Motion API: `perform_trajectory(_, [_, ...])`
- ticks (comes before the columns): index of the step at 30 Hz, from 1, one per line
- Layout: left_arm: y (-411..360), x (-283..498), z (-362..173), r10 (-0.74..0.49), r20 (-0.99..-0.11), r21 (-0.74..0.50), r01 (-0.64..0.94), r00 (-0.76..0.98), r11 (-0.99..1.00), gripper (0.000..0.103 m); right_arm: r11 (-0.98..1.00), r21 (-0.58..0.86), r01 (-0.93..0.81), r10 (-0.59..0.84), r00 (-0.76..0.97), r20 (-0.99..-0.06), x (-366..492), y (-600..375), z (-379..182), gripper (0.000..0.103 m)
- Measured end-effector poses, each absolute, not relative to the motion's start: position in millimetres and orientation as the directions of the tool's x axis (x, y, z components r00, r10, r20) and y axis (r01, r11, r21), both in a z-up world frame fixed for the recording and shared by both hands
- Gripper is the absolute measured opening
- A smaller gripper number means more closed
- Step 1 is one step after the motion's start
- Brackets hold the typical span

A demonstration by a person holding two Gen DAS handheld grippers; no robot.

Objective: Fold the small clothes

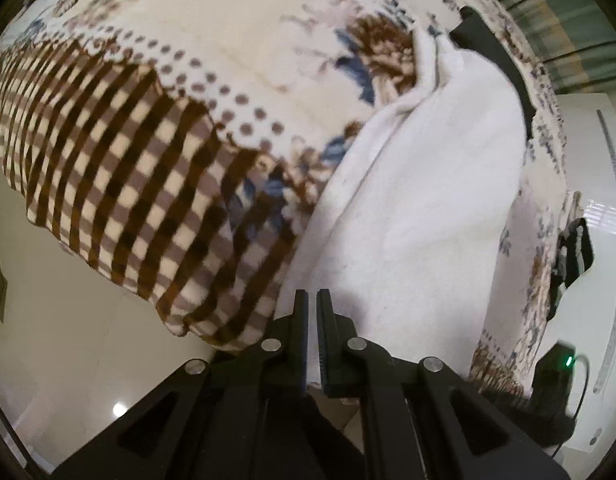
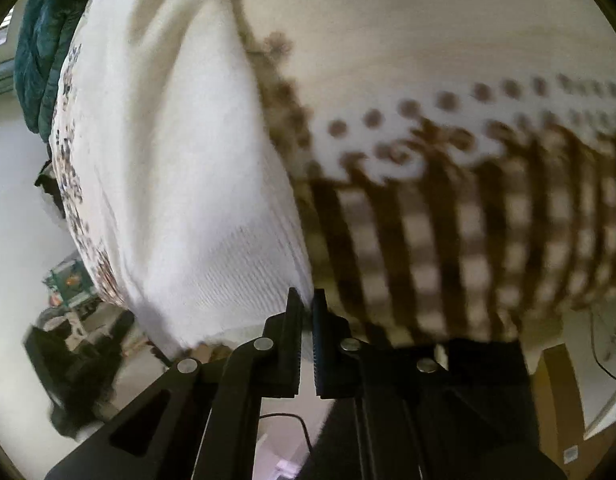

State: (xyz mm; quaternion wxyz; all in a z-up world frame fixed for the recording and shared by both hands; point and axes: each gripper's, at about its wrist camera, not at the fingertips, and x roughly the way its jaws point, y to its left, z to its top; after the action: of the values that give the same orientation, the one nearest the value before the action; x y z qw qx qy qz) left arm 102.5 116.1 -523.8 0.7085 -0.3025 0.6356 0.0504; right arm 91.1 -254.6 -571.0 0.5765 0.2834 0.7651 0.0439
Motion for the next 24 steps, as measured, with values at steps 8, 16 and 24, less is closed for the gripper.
perform_trajectory(8, [119.1,108.5,-555.2,-0.386,-0.911,-0.411,-0.425,0.148,0.807,0.015,0.905,0.355,0.234,0.413,-0.284,-0.865,41.5,-222.6,-572.9,0.003])
perform_trajectory(16, [87.3,111.9,-582.9,-0.359,-0.930,-0.363,-0.348,0.079,0.864,0.002,0.901,0.312,0.303,0.395,-0.270,-0.878,45.8,-207.1,-596.2,0.003])
perform_trajectory(24, [111.8,74.9,-540.0,-0.386,-0.909,-0.416,-0.403,0.158,0.815,0.002,0.908,0.305,0.287,0.388,-0.299,-0.872,49.0,-217.9,-565.3,0.003])
